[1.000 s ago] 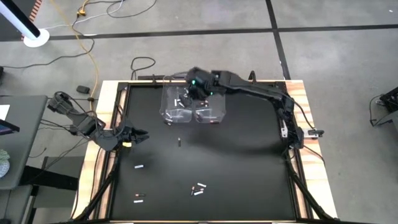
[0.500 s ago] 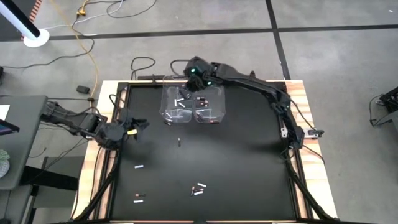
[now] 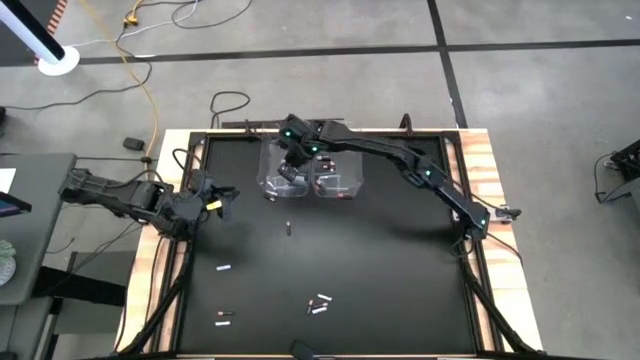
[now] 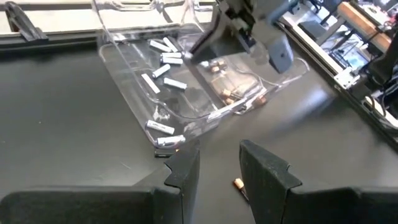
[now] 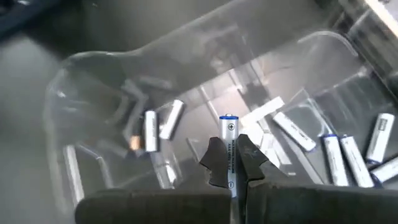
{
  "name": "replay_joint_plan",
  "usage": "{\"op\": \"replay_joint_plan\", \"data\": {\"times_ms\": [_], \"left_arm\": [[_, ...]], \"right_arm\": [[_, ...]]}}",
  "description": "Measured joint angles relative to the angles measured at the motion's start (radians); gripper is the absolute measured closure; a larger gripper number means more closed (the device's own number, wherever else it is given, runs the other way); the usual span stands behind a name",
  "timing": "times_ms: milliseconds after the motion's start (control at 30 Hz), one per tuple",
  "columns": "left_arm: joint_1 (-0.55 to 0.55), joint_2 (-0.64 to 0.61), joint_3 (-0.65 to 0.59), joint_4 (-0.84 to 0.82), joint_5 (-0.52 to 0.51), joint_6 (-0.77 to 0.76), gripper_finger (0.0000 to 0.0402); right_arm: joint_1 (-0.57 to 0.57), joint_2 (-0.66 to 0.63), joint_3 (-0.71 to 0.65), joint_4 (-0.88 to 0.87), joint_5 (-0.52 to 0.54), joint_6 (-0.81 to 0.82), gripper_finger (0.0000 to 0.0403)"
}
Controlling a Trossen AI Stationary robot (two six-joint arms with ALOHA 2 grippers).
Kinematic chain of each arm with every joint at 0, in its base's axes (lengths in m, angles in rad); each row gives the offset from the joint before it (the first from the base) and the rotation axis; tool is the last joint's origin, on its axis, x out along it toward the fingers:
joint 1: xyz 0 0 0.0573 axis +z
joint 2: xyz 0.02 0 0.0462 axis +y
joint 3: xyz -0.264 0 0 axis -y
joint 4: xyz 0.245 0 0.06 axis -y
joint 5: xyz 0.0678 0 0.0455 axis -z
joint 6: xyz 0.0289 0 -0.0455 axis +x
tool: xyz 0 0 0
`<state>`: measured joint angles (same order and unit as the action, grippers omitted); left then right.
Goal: Sort batteries
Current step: Put the white battery into the left transparent bin
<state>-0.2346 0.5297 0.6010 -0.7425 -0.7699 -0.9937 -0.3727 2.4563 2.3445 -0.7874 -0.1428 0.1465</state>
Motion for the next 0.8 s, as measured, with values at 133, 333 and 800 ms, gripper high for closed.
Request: {"op": "replay_joint_plan", "data": {"times_ms": [133, 333, 800], "left_arm": [[0.007, 0.0, 0.0, -0.001, -0.001, -0.01, 0.0295], [0.025, 0.0, 0.0, -0.003, -0.003, -0.015, 0.0295], [0.044, 0.0, 0.0, -0.002, -0.007, -0.035, 0.0295]], "right_arm": [[-0.017, 0.006, 0.003, -0.007, -0.007, -0.04, 0.0403], [-0.023, 0.009, 0.003, 0.018, -0.005, -0.094, 0.0403], [-0.011, 0.082, 0.004, -0.003, 0.017, -0.268, 0.0402]]}}
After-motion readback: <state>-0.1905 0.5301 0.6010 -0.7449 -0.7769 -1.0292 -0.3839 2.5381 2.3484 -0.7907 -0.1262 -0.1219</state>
